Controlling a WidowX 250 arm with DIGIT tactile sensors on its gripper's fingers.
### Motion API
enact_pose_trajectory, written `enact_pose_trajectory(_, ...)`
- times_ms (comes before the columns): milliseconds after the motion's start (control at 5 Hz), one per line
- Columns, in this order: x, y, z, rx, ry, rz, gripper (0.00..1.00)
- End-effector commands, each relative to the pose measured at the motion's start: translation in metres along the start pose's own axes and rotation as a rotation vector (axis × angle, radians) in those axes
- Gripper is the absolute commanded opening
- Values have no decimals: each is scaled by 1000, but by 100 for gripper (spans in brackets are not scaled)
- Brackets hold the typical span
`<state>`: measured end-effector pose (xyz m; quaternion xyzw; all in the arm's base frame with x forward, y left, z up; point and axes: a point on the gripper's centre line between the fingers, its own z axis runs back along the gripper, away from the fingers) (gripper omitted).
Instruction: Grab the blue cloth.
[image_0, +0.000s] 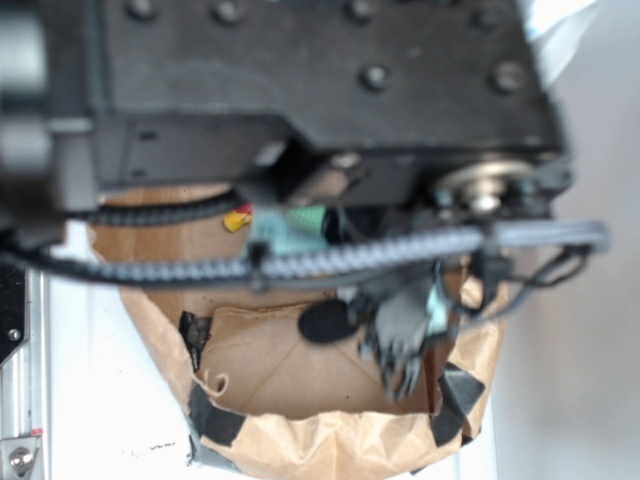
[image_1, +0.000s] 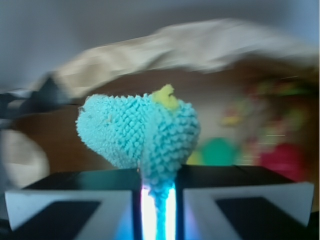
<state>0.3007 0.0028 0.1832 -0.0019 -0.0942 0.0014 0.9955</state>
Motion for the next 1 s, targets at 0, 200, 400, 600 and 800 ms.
enact_pose_trajectory(0, 1, 16, 44, 34, -213, -107, 0)
enact_pose_trajectory(200, -6, 8, 35, 19, -238, -163, 0)
enact_pose_trajectory(400, -8, 2, 28, 40, -178, -153, 0)
enact_pose_trajectory(600, -14, 1, 23, 59, -109, -149, 0)
enact_pose_trajectory(800, -12, -2, 20, 45, -93, -114, 0)
